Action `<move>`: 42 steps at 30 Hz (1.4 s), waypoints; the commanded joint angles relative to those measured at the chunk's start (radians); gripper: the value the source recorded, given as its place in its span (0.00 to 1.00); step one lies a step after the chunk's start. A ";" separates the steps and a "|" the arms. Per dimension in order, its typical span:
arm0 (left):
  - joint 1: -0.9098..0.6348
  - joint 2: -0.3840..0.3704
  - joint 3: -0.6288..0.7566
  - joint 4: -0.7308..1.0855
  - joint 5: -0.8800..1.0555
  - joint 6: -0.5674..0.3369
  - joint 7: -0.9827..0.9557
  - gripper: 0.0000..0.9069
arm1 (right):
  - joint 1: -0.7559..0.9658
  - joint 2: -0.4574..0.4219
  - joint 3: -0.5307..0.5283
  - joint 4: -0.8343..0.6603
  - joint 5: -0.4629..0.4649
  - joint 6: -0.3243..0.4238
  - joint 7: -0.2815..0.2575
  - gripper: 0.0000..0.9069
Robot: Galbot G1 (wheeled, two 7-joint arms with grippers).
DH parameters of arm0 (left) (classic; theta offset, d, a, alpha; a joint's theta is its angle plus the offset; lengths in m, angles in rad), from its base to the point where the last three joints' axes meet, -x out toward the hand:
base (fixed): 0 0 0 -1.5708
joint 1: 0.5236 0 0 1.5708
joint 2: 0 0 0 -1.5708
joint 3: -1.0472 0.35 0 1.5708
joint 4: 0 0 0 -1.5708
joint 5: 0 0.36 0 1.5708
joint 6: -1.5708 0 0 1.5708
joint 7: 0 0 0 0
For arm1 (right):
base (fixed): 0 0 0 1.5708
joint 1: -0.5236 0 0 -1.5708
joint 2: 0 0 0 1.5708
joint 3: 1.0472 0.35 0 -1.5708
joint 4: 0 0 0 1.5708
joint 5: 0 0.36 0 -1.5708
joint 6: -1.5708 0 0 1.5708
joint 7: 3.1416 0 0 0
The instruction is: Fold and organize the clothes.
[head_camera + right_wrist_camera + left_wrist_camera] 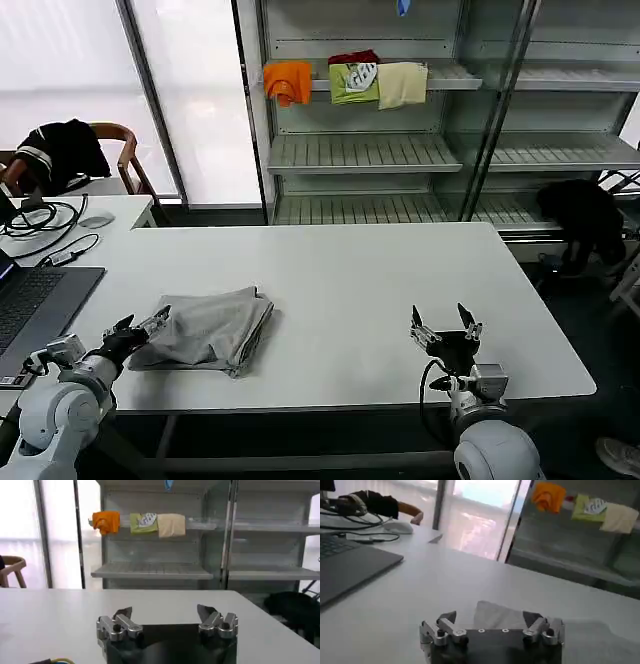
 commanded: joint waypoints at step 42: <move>0.016 0.035 -0.055 0.070 0.158 -0.043 0.118 0.00 | 0.011 -0.003 0.003 0.001 -0.003 -0.003 0.000 1.00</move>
